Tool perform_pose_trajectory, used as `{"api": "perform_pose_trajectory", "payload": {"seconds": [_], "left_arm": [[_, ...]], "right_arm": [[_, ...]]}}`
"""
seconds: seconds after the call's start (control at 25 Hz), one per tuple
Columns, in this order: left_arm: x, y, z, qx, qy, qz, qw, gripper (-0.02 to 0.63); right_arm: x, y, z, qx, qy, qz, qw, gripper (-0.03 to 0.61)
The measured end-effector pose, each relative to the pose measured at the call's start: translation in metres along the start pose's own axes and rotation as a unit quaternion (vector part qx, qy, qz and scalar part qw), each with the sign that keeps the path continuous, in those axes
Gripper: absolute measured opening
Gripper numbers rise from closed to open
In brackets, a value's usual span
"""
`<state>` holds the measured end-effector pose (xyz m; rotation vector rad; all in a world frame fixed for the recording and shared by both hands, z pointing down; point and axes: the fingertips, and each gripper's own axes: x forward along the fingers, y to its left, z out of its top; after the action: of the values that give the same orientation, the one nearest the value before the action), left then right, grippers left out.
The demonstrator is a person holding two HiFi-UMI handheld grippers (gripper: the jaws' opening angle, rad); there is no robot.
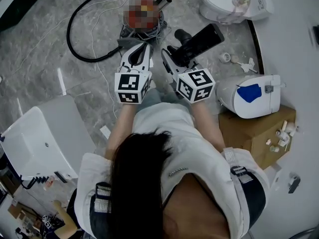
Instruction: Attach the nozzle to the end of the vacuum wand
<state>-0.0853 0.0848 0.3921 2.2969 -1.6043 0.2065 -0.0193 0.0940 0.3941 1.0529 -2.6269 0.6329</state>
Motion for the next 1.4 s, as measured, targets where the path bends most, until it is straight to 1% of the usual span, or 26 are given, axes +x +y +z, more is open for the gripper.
{"api": "perform_pose_trajectory", "payload": {"seconds": [0.32,0.8,0.92,1.12,1.28,1.4], "left_arm": [[0.012,0.011,0.003,0.003,0.002,-0.013,0.9999,0.005],[0.031,0.009,0.005,0.015,0.005,-0.026,0.9995,0.005],[0.036,0.01,0.007,0.02,0.004,-0.024,0.9995,0.005],[0.05,0.011,0.01,0.028,0.004,-0.022,0.9993,0.005],[0.059,0.017,0.011,0.03,0.003,-0.005,0.9995,0.005],[0.067,0.015,0.012,0.032,0.007,-0.001,0.9995,0.005]], "right_arm": [[0.013,-0.006,0.004,0.014,-0.002,-0.014,1.0,0.092],[0.018,-0.018,0.011,0.017,-0.012,-0.025,0.999,0.092],[0.018,-0.023,0.016,0.016,-0.016,-0.025,0.999,0.092],[0.022,-0.04,0.022,0.04,-0.022,-0.024,0.999,0.092],[0.027,-0.047,0.022,0.037,-0.014,-0.011,0.999,0.092],[0.029,-0.055,0.024,0.039,-0.011,-0.003,0.999,0.092]]}}
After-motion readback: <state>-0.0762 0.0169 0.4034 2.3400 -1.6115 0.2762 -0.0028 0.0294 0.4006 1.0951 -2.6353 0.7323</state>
